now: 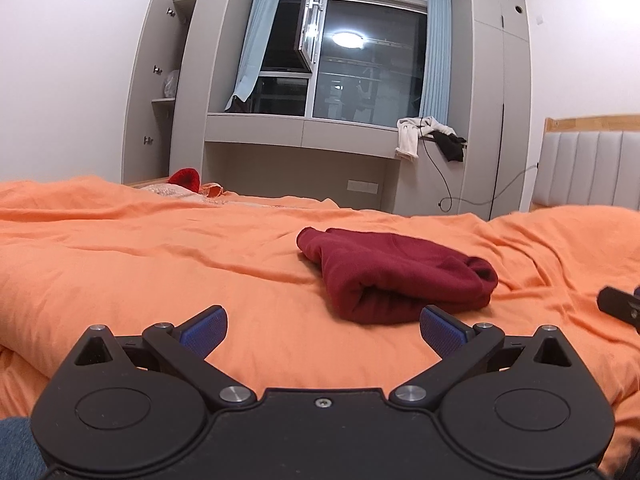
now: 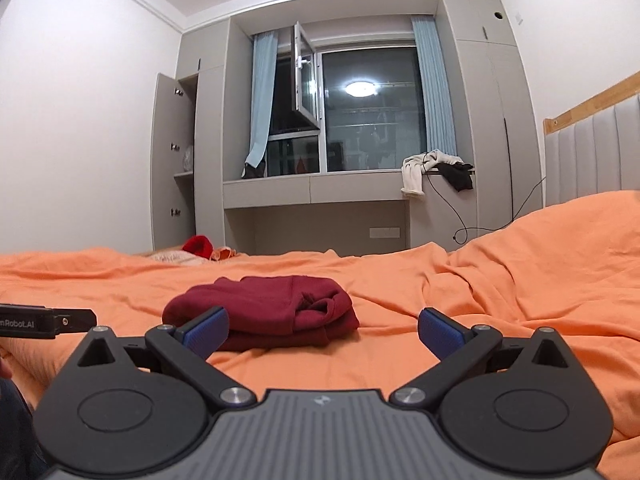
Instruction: Fold small clothes
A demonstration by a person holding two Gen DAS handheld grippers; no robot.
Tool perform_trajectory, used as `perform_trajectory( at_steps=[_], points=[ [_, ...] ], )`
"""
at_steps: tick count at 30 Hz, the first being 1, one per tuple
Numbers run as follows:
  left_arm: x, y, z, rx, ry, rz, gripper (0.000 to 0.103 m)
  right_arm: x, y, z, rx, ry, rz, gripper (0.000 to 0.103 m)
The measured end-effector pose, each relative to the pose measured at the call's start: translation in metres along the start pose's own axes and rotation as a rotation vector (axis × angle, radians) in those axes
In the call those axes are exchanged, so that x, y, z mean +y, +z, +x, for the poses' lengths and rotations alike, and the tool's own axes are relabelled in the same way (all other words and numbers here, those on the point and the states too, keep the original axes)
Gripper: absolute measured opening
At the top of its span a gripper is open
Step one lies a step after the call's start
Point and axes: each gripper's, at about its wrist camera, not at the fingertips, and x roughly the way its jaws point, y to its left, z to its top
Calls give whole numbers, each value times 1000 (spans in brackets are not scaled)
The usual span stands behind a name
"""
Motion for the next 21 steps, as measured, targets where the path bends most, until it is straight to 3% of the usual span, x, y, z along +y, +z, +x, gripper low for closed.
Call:
perform_trajectory(
  at_steps=[8, 21],
  points=[
    [-7, -11, -5, 16, 38, 68, 102, 8, -15, 1, 61, -12, -69, 103],
    [-13, -14, 0, 36, 54, 104, 102, -1, -17, 4, 99, -19, -8, 103]
  ],
)
